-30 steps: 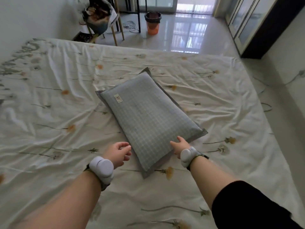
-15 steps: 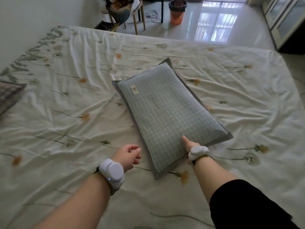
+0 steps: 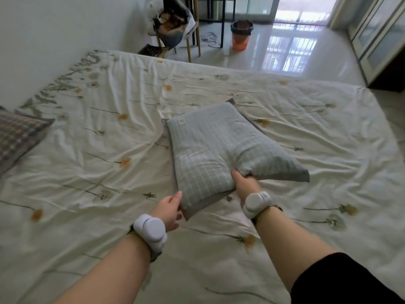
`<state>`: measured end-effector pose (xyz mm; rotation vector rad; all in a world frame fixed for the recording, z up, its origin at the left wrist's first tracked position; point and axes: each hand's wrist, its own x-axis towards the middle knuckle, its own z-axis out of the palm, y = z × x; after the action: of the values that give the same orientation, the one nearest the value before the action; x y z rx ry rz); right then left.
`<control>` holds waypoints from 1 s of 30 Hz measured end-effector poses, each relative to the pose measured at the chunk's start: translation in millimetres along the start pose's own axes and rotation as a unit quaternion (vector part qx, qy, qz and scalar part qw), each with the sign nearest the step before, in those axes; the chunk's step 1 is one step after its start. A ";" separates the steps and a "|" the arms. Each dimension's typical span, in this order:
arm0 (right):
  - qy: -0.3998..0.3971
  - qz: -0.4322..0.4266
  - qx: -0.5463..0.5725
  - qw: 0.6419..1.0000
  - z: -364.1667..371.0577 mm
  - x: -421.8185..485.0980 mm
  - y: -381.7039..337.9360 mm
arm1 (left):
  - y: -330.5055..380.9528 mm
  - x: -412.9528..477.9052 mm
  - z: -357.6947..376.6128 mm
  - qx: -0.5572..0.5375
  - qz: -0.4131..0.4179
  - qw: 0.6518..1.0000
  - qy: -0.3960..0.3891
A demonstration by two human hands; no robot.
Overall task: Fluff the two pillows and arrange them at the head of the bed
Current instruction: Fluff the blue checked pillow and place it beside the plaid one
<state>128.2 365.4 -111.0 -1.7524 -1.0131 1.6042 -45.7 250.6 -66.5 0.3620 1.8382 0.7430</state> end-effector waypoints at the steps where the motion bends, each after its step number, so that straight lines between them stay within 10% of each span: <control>1: -0.011 -0.012 0.029 0.999 2.5 -11.9 -10.3 | 4.7 -5.4 -2.5 -0.008 -0.008 1.000 0.014; 10: -0.045 -0.123 0.093 0.987 -18.7 -144.6 -72.3 | 44.0 -92.3 -36.9 -0.224 -0.047 0.961 -0.157; 30: 0.156 -0.262 -0.026 0.952 -226.3 -511.5 -92.0 | 59.1 -364.0 45.4 -0.065 0.067 0.906 -0.413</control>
<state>335.1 17.8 286.1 -1.5308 -1.2364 0.9459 129.9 103.5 226.1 0.6092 0.9642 0.6576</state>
